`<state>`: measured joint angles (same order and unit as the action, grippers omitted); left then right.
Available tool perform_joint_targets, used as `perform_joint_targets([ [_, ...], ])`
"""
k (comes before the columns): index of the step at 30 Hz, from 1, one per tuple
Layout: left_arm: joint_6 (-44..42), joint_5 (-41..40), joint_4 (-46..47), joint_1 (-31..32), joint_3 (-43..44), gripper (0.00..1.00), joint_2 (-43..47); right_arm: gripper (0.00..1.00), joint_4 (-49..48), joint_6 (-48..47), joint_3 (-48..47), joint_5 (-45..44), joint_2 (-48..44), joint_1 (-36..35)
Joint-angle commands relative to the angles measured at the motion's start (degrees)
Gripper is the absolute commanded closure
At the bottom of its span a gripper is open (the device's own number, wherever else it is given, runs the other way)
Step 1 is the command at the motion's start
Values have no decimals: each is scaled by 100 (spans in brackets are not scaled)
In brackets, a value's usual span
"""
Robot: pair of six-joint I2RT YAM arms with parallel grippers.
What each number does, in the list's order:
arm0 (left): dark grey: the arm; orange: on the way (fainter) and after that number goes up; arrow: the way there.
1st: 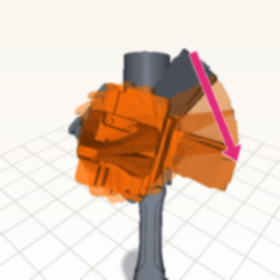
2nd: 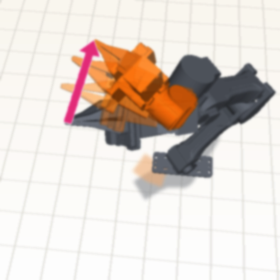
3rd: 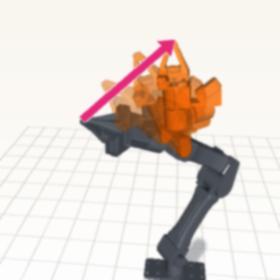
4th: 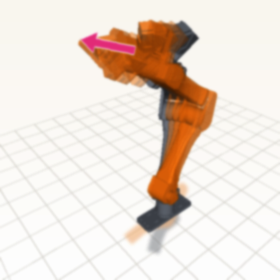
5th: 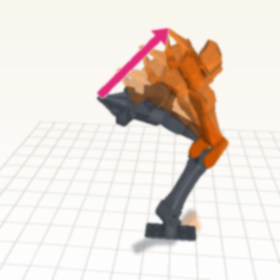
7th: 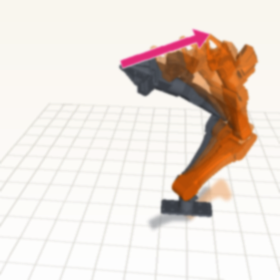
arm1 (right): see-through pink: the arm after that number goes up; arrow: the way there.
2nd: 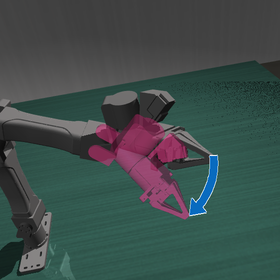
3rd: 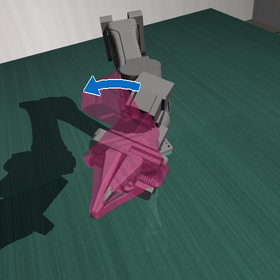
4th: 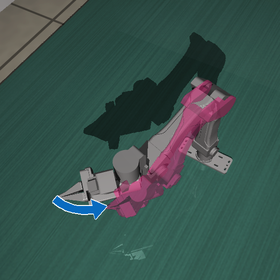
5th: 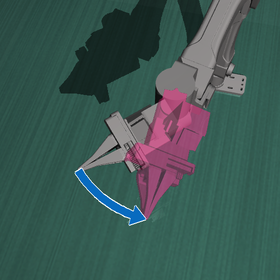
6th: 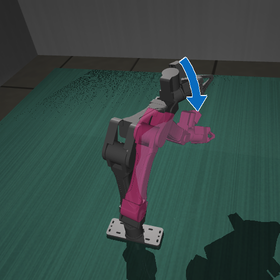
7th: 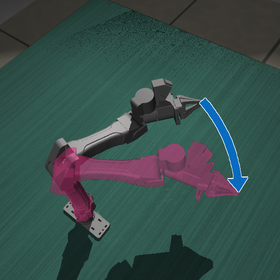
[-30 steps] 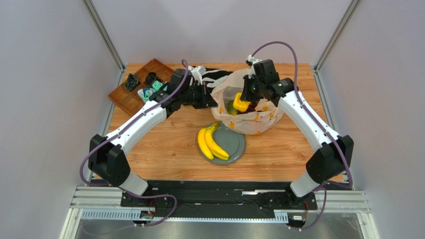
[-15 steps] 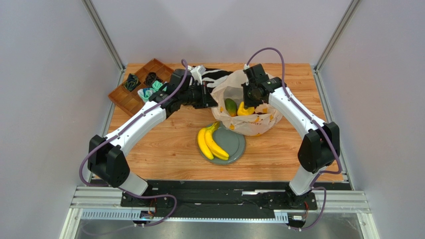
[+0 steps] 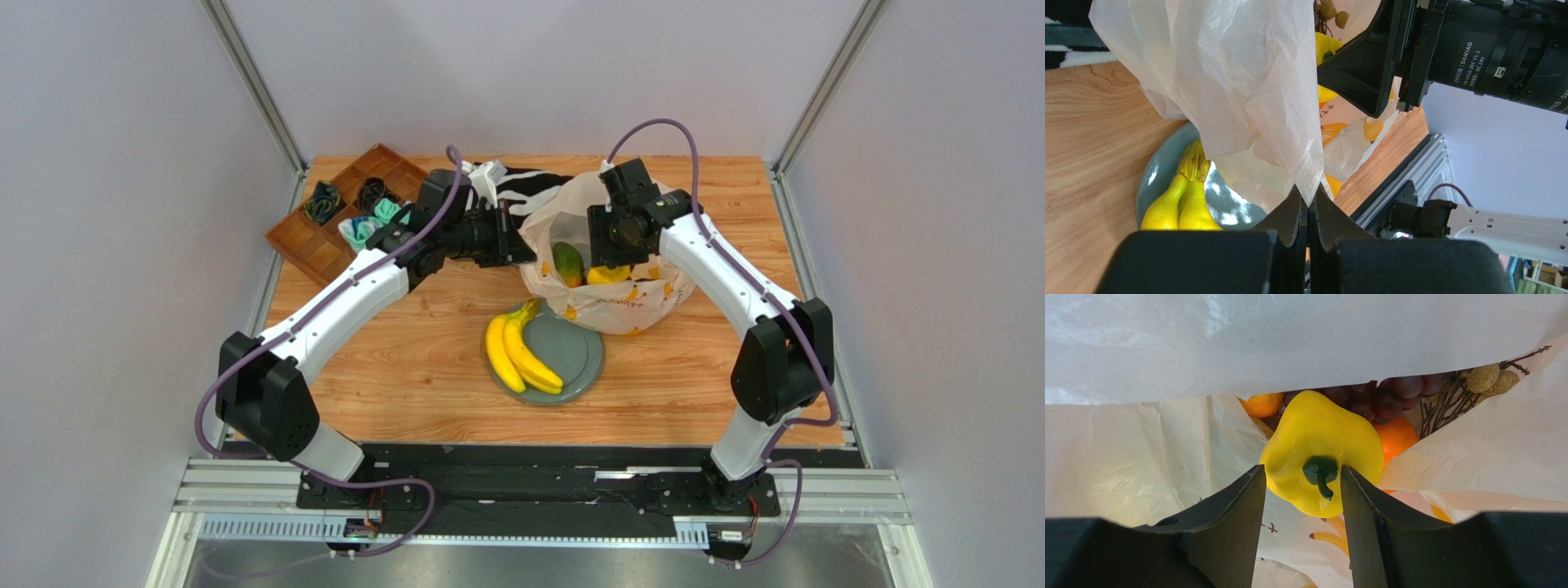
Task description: Place the fruits into the plastic bag
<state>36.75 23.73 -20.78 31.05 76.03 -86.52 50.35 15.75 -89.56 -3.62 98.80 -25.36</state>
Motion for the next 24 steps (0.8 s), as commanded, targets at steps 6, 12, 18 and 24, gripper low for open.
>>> perform_joint_targets([
  [6, -28, 80, 109, -2, 184, 100, -14, 40, -122, -72, -123, 1, -168, -4],
  [12, -54, 9, 39, -11, 184, 100, 39, 39, -402, -45, -194, -315, -1036, -74],
  [18, -37, -35, 47, -11, 254, 100, -31, 42, -1641, -239, 693, 675, -2584, -364],
  [24, -36, 44, 39, -11, 482, 100, -225, 51, -1836, -467, 1720, 1434, -2919, -1460],
])
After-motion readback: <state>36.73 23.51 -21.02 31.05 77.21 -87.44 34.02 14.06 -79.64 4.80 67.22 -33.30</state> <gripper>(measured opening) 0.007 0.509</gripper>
